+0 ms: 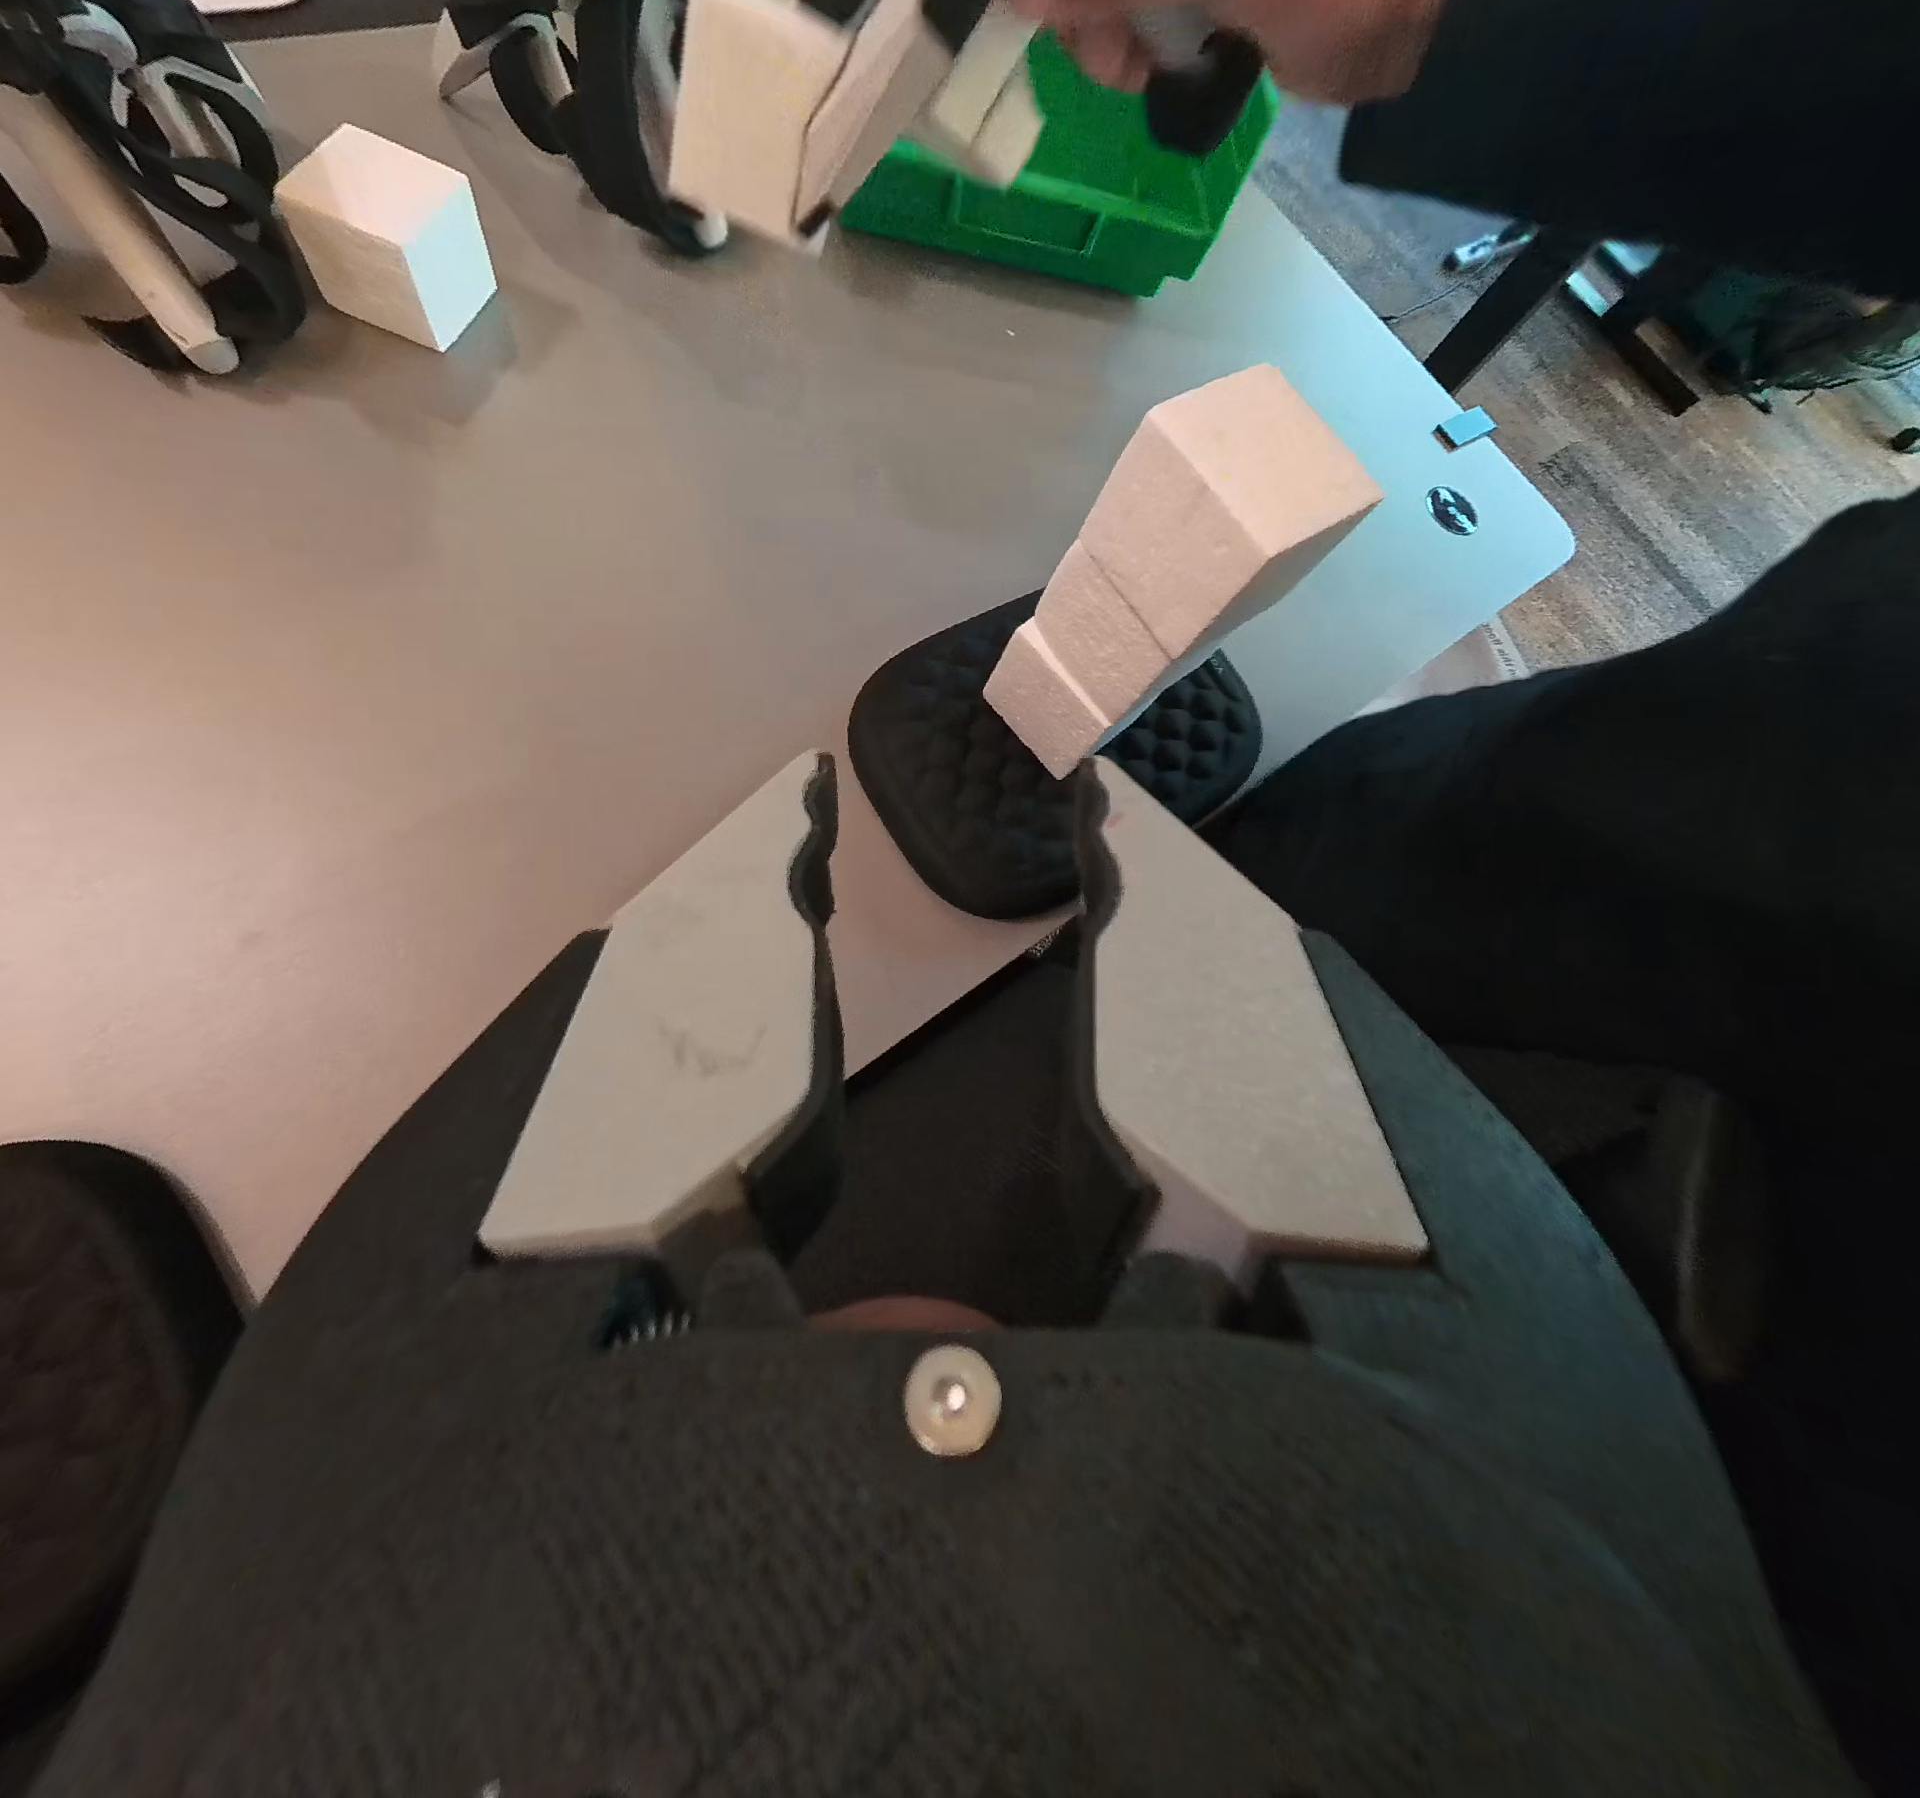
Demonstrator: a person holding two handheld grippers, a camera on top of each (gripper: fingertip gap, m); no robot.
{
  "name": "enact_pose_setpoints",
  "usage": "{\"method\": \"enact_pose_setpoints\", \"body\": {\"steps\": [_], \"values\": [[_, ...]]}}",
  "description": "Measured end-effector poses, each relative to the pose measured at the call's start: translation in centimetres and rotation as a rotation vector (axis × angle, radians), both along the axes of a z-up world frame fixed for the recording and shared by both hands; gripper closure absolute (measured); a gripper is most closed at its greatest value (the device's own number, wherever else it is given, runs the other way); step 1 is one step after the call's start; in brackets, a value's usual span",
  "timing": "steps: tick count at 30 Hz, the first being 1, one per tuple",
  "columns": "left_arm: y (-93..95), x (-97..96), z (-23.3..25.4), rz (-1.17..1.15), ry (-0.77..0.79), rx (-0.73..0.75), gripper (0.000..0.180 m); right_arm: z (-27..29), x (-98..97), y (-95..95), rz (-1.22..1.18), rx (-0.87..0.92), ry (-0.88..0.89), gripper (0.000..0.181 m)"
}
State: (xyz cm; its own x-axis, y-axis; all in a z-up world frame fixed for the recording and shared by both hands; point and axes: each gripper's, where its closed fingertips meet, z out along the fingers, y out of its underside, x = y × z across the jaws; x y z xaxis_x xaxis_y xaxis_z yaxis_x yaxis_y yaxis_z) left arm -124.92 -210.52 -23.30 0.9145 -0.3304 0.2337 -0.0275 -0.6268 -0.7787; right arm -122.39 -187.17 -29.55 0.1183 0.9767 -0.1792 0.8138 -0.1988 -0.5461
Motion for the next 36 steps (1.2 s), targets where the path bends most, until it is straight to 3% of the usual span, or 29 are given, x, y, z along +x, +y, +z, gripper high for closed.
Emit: {"method": "enact_pose_setpoints", "body": {"steps": [4, 10, 15, 23, 36], "values": [[0.0, 0.2, 0.1, -0.022, -0.011, 0.007, 0.136, 7.3, 1.6, -4.7, 0.200, 0.011, 0.116, 0.118], [0.0, 0.5, 0.1, -0.053, -0.042, -0.010, 0.135, 11.6, 5.1, -11.2, 0.408, 0.049, 0.033, 0.118], [-0.1, 0.7, 0.3, -0.066, -0.064, -0.012, 0.135, 10.8, 7.4, -14.5, 0.525, 0.181, -0.141, 0.118], [-0.3, 0.7, 0.5, -0.067, -0.079, 0.002, 0.133, 6.7, 8.4, -16.7, 0.619, 0.287, -0.241, 0.117], [-0.2, 0.6, 0.6, -0.062, -0.085, 0.010, 0.133, 5.6, 7.9, -17.4, 0.617, 0.237, -0.173, 0.111]]}}
